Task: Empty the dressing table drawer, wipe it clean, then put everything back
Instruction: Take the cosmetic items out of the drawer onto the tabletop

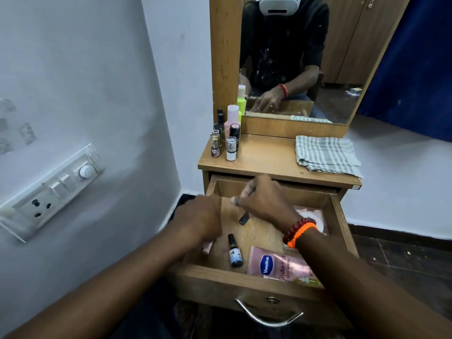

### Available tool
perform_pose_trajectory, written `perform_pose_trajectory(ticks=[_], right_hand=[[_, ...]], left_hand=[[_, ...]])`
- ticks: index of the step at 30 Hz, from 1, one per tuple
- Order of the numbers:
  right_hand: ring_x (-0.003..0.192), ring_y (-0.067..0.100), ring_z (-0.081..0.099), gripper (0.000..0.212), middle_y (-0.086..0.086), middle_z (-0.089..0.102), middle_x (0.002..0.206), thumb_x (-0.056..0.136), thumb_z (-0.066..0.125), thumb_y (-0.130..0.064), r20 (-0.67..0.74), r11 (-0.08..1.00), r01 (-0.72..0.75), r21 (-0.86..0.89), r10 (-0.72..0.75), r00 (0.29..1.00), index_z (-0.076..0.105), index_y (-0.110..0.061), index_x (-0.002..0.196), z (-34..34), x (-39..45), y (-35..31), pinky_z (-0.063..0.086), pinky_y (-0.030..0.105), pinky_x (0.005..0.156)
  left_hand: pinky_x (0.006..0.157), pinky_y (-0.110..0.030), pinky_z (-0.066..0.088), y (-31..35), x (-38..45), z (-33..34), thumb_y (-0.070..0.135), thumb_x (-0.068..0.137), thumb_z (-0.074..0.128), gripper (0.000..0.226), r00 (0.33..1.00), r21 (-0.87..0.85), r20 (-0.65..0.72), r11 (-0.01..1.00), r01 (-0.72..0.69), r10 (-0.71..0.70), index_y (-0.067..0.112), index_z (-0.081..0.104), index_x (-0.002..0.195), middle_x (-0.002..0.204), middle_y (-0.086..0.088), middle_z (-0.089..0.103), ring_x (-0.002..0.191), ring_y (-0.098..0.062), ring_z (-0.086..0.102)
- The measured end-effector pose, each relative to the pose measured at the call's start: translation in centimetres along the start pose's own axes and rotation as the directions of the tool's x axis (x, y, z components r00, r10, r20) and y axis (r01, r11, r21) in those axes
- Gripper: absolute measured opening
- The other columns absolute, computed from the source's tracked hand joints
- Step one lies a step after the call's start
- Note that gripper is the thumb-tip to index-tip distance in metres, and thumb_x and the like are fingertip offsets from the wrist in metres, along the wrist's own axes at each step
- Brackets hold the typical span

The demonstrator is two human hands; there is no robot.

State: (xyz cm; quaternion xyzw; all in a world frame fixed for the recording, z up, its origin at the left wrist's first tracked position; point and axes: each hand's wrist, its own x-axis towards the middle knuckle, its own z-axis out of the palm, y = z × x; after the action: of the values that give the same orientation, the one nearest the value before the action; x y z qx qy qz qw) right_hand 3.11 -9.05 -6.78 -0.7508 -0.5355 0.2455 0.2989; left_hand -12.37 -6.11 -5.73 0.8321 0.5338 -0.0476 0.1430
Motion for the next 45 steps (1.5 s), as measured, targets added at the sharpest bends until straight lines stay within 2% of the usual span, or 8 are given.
perform_pose_trajectory(ticks=[5, 8, 11, 18, 24, 35, 41, 45], right_hand=[[0.079, 0.027, 0.071, 0.009, 0.013, 0.071, 0.086, 0.094, 0.069, -0.013, 0.232, 0.982, -0.109, -0.152, 0.142, 0.962, 0.064, -0.006, 0.091, 2.6, -1.3, 1.1, 0.048, 0.027, 0.057], [0.107, 0.035, 0.068, 0.024, 0.023, 0.069, 0.117, 0.091, 0.066, 0.000, 0.251, 0.963, -0.113, -0.246, 0.176, 0.952, 0.061, 0.002, 0.115, 3.6, -1.7, 1.1, 0.043, 0.028, 0.069], [0.111, 0.034, 0.066, 0.028, 0.021, 0.066, 0.122, 0.094, 0.062, 0.001, 0.238, 0.961, -0.128, -0.243, 0.187, 0.953, 0.059, 0.000, 0.122, 3.8, -1.8, 1.1, 0.042, 0.028, 0.072], [0.071, 0.028, 0.071, 0.023, 0.013, 0.074, 0.087, 0.089, 0.072, -0.016, 0.220, 0.975, -0.200, -0.099, 0.217, 0.951, 0.062, -0.004, 0.106, 2.8, -1.8, 2.5, 0.054, 0.033, 0.056], [0.078, 0.025, 0.074, 0.017, 0.010, 0.074, 0.083, 0.074, 0.079, -0.007, 0.083, 0.992, -0.126, 0.009, 0.125, 0.989, 0.069, -0.005, 0.088, 1.4, -2.1, 3.6, 0.058, 0.035, 0.059], [0.072, 0.008, 0.073, 0.022, 0.000, 0.075, 0.075, 0.076, 0.090, -0.023, -0.143, 0.994, 0.081, 0.067, -0.071, 0.987, 0.070, -0.017, 0.077, -1.5, -0.4, 1.1, 0.063, 0.030, 0.060], [0.070, 0.013, 0.074, 0.024, 0.001, 0.074, 0.068, 0.075, 0.091, -0.018, -0.310, 0.969, 0.217, 0.122, -0.171, 0.935, 0.068, -0.016, 0.076, -4.2, 2.3, -3.0, 0.064, 0.036, 0.068], [0.065, 0.011, 0.071, 0.027, 0.003, 0.072, 0.068, 0.075, 0.092, -0.021, -0.367, 0.957, 0.271, 0.099, -0.218, 0.904, 0.067, -0.014, 0.075, -4.9, 3.8, -4.9, 0.055, 0.023, 0.055]], left_hand=[[0.076, -0.031, 0.049, 2.6, -2.4, 2.9, 0.026, 0.094, 0.066, 0.024, 0.994, 0.301, -0.045, 0.950, -0.085, 0.104, 0.016, 0.062, 0.116, 0.112, -0.004, 0.068, 0.100, -0.020, 0.067], [0.074, -0.030, 0.047, 3.3, -2.7, 3.8, 0.024, 0.099, 0.059, 0.022, 0.990, 0.387, -0.070, 0.918, -0.089, 0.126, 0.017, 0.063, 0.120, 0.115, -0.004, 0.069, 0.102, -0.018, 0.069], [0.076, -0.029, 0.047, 3.3, -2.5, 4.0, 0.022, 0.101, 0.055, 0.024, 0.989, 0.418, -0.081, 0.905, -0.082, 0.127, 0.016, 0.062, 0.124, 0.121, -0.005, 0.068, 0.108, -0.018, 0.067], [0.073, -0.029, 0.043, 3.8, -2.1, 4.6, 0.027, 0.100, 0.057, 0.024, 0.993, 0.500, -0.021, 0.861, -0.089, 0.114, 0.016, 0.063, 0.121, 0.116, -0.004, 0.067, 0.104, -0.016, 0.065], [0.082, -0.030, 0.049, 4.3, -2.3, 4.3, 0.019, 0.098, 0.058, 0.024, 0.979, 0.331, -0.104, 0.934, -0.132, 0.175, 0.014, 0.058, 0.122, 0.121, -0.006, 0.064, 0.108, -0.019, 0.064], [0.075, -0.034, 0.057, 1.9, -0.2, -0.2, 0.013, 0.089, 0.069, 0.009, 0.938, -0.019, -0.320, 0.989, -0.146, 0.132, 0.015, 0.064, 0.096, 0.098, -0.003, 0.065, 0.084, -0.019, 0.064], [0.055, -0.028, 0.049, 0.5, 1.2, -6.8, 0.010, 0.086, 0.069, 0.008, 0.843, -0.116, -0.525, 0.971, -0.211, 0.120, 0.012, 0.074, 0.080, 0.076, -0.003, 0.070, 0.063, -0.015, 0.065], [0.064, -0.044, 0.060, -0.1, 3.5, -8.9, 0.009, 0.089, 0.070, 0.006, 0.773, -0.125, -0.627, 0.967, -0.221, 0.096, 0.007, 0.072, 0.094, 0.084, -0.009, 0.071, 0.069, -0.023, 0.066]])
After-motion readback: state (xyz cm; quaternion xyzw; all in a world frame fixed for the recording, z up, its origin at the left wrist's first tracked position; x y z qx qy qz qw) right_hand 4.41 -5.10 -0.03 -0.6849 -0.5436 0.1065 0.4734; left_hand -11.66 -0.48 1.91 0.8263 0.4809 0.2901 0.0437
